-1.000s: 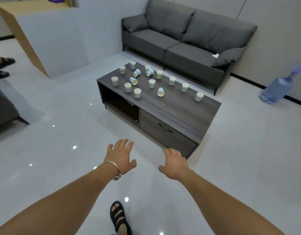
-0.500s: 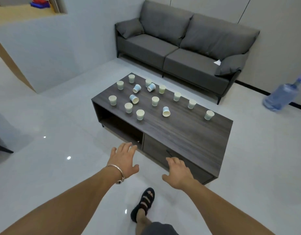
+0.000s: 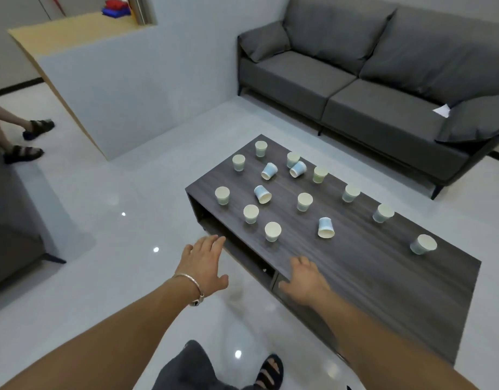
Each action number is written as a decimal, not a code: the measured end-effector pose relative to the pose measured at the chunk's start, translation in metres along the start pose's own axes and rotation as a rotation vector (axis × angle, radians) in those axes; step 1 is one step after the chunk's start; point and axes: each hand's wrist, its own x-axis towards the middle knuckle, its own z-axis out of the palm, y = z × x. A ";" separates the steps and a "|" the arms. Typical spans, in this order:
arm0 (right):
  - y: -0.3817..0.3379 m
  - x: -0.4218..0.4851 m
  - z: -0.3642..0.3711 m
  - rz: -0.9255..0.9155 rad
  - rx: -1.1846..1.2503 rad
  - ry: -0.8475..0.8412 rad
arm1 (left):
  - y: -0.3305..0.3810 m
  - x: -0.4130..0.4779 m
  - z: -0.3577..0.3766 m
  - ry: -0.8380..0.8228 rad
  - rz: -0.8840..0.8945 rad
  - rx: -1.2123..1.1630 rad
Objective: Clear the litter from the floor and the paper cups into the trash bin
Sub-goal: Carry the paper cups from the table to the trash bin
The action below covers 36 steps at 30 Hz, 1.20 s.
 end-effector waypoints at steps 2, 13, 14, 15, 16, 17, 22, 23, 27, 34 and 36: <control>-0.007 0.024 -0.005 0.005 0.010 -0.007 | -0.006 0.024 0.002 -0.024 0.017 -0.003; -0.037 0.166 -0.008 0.316 0.106 -0.035 | -0.068 0.192 0.026 -0.183 0.255 -0.075; -0.041 0.177 -0.008 0.338 0.122 -0.031 | -0.073 0.204 0.027 -0.185 0.266 -0.083; -0.044 0.192 -0.007 0.356 0.132 -0.028 | -0.078 0.218 0.032 -0.192 0.280 -0.085; -0.046 0.209 -0.005 0.370 0.139 -0.024 | -0.085 0.232 0.038 -0.204 0.292 -0.091; -0.046 0.226 -0.001 0.380 0.145 -0.019 | -0.091 0.245 0.047 -0.224 0.302 -0.095; -0.029 0.296 0.030 0.473 0.209 0.016 | -0.104 0.284 0.104 -0.322 0.328 -0.167; -0.025 0.311 0.037 0.483 0.219 0.012 | -0.105 0.290 0.115 -0.332 0.310 -0.199; -0.017 0.354 0.066 0.485 0.228 -0.014 | -0.107 0.301 0.154 -0.400 0.288 -0.264; -0.053 0.339 0.082 0.483 0.442 0.034 | -0.104 0.312 0.167 -0.443 0.249 -0.340; -0.076 0.326 0.077 0.383 0.570 -0.002 | -0.104 0.316 0.161 -0.457 0.272 -0.368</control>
